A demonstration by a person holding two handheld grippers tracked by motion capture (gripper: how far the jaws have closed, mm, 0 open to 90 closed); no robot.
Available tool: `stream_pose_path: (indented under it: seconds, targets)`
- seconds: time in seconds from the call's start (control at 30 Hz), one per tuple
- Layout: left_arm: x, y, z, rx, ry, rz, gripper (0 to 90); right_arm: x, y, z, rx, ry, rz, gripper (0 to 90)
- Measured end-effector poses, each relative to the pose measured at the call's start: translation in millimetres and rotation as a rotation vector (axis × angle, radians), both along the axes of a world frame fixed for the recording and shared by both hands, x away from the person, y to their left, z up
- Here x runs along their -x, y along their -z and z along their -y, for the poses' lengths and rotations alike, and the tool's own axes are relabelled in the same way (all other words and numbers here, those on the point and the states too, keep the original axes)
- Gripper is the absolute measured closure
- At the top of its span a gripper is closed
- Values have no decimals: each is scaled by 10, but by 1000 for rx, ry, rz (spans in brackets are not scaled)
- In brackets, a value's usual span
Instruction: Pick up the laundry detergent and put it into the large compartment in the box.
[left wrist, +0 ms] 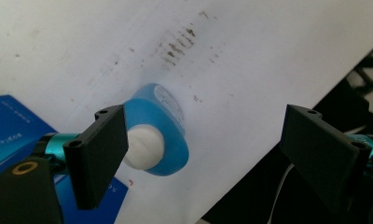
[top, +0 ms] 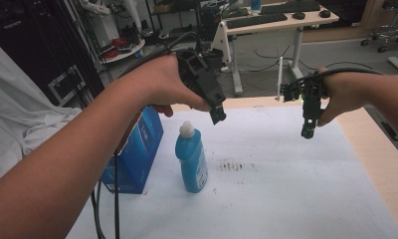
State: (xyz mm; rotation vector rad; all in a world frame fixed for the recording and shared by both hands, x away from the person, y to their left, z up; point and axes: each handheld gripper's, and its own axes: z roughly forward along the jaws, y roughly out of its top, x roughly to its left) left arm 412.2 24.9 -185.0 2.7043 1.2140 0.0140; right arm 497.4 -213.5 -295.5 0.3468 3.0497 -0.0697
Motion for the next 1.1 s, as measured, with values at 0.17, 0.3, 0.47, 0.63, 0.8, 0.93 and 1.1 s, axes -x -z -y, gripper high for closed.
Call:
stream_pose_path:
  seconds: [0.17, 0.3, 0.47, 0.63, 0.8, 0.93, 1.1]
  targets:
    - [-4, 31, -135, 8, -139, 25, 152, 21, 15, -30, 4, -14, -7, 10]
    - [-2, 93, -194, -3, -180, 23, 152, 33, 6, -38, 4, -16, -6, 10]
    - [3, 196, -239, -23, -208, 10, 152, 33, 13, -38, 7, -15, -5, 10]
    - [-13, 325, -289, -34, -225, -4, 152, 40, 55, -52, 4, -12, -11, 10]
    - [-25, 454, -330, -38, -235, -24, 152, 40, 89, -68, 15, -1, -15, 10]
    - [-23, 544, -340, -39, -236, -36, 152, 35, 70, -70, 7, -9, -13, 10]
    - [-17, 682, -346, -41, -250, -48, 152, 42, 77, -62, 11, -2, -14, 10]
